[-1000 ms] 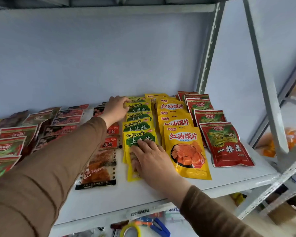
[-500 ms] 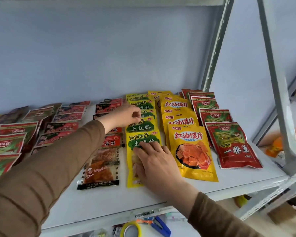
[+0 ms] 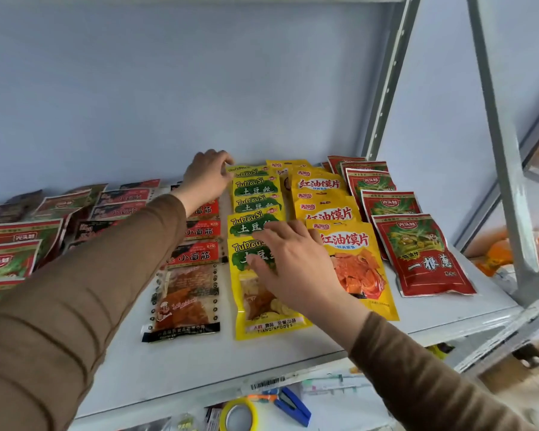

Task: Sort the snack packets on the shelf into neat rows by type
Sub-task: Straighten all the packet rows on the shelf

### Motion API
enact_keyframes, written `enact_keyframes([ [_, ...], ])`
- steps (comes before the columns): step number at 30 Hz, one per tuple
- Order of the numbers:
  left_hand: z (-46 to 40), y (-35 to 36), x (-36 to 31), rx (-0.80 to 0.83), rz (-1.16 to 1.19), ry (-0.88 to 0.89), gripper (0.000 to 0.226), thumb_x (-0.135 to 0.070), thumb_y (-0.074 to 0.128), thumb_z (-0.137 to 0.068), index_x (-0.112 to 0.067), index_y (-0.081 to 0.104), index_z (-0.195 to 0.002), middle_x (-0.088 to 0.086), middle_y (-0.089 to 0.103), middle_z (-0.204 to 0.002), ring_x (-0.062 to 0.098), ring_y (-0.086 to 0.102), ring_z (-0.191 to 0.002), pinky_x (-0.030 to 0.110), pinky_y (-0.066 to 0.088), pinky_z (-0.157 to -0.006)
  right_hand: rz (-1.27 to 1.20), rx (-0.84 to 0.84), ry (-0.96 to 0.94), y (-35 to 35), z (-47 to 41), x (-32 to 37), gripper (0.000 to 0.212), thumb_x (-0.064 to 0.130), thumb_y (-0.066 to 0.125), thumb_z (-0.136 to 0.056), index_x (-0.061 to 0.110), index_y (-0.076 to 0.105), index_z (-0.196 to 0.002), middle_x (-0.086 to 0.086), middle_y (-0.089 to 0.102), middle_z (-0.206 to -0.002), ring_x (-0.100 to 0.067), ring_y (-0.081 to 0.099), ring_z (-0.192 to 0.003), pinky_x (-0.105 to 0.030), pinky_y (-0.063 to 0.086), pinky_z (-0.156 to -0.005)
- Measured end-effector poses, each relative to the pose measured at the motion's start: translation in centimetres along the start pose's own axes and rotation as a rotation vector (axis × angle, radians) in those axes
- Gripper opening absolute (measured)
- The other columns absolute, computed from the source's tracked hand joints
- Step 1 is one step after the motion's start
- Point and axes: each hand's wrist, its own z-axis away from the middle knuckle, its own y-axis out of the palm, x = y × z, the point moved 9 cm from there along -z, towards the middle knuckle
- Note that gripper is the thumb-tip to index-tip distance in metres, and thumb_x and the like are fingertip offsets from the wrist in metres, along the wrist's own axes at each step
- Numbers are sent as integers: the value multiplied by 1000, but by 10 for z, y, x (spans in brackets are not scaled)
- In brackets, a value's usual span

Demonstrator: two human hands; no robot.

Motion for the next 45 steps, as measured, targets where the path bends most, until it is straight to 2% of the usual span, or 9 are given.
enact_keyframes([
  [3,-17,11,0,76,-166,-3,36,-29,50,-103,-19,59,-136,13,56,-137,35,45,-129,46,43,-99,68,107,-65,17,-8,6,54,59,40,-96,32,46,-143,5,43,-153,-22,32,-142,-49,30,-113],
  [8,-24,42,-6,208,-291,5,35,-30,40,-105,-22,60,-132,12,57,-137,34,43,-128,43,41,-95,88,165,-92,39,-4,8,55,58,34,-98,31,41,-146,2,40,-156,-23,29,-146,-52,22,-117],
  [12,-26,47,0,170,-276,1,21,-23,44,-102,-18,61,-113,11,62,-125,34,48,-119,42,40,-88,94,154,-76,45,-3,3,55,58,33,-98,31,41,-145,1,43,-154,-24,32,-144,-53,22,-117],
  [18,-26,39,-8,107,-232,-13,32,-33,51,-102,-18,55,-129,14,55,-135,36,45,-128,46,41,-98,35,99,-55,27,-4,-1,55,60,30,-99,34,40,-147,5,41,-155,-21,32,-144,-52,24,-117],
  [26,-23,44,-121,78,-23,270,30,-36,51,-101,-26,63,-126,5,60,-135,30,46,-128,42,40,-98,103,22,179,-20,19,-96,52,58,33,-100,36,44,-145,10,40,-156,-19,30,-145,-44,26,-115],
  [32,-40,80,-131,250,-110,182,44,-35,44,-105,-24,48,-148,7,48,-153,33,36,-141,46,35,-111,68,186,154,10,38,-99,66,67,30,-97,39,21,-156,10,19,-165,-17,11,-153,-46,12,-122],
  [35,-50,93,-131,277,-208,180,48,-36,37,-107,-22,41,-153,9,44,-157,34,34,-142,47,36,-111,67,158,140,13,41,-97,65,65,28,-97,38,21,-156,10,20,-165,-17,11,-153,-45,10,-122],
  [40,-59,110,-127,295,-261,157,42,-34,37,-107,-23,51,-145,10,51,-150,34,38,-139,47,37,-110,52,129,110,10,45,-95,64,66,24,-96,38,27,-153,8,27,-163,-19,17,-152,-49,14,-122],
  [45,-66,120,-120,316,-224,107,53,-43,31,-107,-21,27,-155,15,46,-154,38,33,-143,54,30,-109,34,125,88,6,46,-96,63,65,22,-96,39,32,-152,10,30,-162,-16,17,-151,-47,14,-122],
])
